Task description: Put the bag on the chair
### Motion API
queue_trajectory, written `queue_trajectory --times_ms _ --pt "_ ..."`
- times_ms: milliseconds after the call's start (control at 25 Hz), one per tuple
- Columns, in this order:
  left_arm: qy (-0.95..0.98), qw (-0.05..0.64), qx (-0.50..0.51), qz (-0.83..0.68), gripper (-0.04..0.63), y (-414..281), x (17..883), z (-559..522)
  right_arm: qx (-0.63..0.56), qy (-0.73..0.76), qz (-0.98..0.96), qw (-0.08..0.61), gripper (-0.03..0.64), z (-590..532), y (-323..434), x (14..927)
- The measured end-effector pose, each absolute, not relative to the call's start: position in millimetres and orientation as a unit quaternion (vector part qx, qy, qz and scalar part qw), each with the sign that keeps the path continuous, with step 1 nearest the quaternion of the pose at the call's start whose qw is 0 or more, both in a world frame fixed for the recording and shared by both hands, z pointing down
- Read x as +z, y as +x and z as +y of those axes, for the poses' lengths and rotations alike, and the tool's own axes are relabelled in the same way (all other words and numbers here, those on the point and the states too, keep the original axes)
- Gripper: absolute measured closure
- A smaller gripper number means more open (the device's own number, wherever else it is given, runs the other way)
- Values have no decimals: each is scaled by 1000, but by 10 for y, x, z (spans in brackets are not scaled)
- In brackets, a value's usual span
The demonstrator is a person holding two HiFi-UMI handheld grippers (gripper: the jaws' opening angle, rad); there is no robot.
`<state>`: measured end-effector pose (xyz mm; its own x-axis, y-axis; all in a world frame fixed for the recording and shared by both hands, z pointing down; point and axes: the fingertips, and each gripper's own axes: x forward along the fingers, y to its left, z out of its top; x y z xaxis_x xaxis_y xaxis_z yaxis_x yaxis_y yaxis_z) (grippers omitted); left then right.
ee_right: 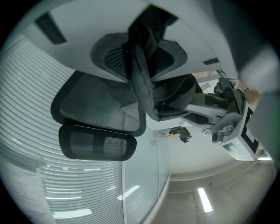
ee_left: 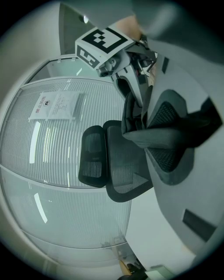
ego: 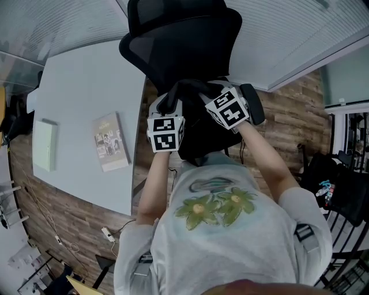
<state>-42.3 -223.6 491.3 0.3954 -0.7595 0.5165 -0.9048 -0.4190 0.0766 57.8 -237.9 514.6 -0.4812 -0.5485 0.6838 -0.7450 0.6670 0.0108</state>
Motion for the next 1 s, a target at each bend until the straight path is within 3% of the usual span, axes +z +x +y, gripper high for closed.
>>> queue_trajectory --times_ms 720,1000 --pt "814 169 222 -510 435 -616 5357 -2560 120 343 -859 361 463 -2709 348 5597" --pt "829 122 220 -499 413 -641 5517 -2745 76 338 -865 363 459 -2855 362 5868"
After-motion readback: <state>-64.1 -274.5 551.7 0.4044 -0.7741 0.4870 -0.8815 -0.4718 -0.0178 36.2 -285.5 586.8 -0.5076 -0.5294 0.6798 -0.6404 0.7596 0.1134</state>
